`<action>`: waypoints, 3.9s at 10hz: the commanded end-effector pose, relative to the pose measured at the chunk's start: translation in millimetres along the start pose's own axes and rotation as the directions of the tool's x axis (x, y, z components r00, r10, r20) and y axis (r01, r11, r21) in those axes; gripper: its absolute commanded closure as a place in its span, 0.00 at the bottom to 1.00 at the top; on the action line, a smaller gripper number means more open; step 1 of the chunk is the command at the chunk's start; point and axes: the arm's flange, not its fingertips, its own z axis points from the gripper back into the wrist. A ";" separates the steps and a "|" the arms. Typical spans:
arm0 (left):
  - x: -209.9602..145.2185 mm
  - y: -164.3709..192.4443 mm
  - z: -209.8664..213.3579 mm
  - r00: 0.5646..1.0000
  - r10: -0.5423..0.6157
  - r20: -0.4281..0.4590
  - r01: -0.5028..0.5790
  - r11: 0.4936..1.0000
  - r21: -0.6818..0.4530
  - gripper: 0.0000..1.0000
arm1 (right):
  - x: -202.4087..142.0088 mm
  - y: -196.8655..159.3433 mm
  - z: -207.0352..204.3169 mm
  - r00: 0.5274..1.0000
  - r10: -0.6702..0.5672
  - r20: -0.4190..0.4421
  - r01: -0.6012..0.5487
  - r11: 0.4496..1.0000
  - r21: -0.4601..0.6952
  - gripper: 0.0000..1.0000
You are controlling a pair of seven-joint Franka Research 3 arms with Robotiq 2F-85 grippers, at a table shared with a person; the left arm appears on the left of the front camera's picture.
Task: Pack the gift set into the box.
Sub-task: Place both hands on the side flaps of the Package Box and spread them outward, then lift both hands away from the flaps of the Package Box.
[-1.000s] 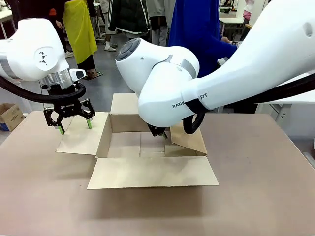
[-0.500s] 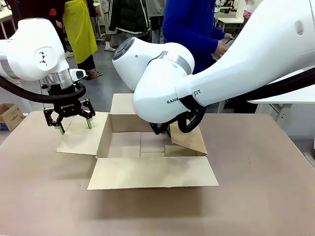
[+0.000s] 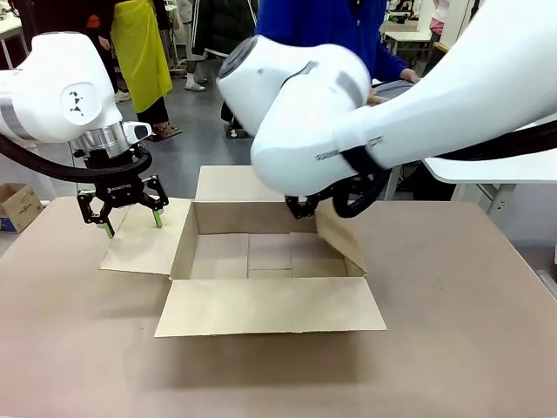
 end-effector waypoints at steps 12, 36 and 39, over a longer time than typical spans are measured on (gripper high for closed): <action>-1.4 -0.2 2.9 1.000 0.012 0.002 -0.012 1.000 0.015 0.00 | -36.8 -123.0 -76.4 0.949 -0.267 -0.167 0.299 0.929 0.215 0.00; -1.4 -0.2 2.9 1.000 0.012 0.002 -0.012 1.000 0.015 0.00 | -36.8 -123.0 -76.4 0.949 -0.267 -0.167 0.299 0.929 0.215 0.00; -1.4 -0.2 2.9 1.000 0.012 0.002 -0.012 1.000 0.015 0.00 | -36.8 -123.0 -76.4 0.949 -0.267 -0.167 0.299 0.929 0.215 0.00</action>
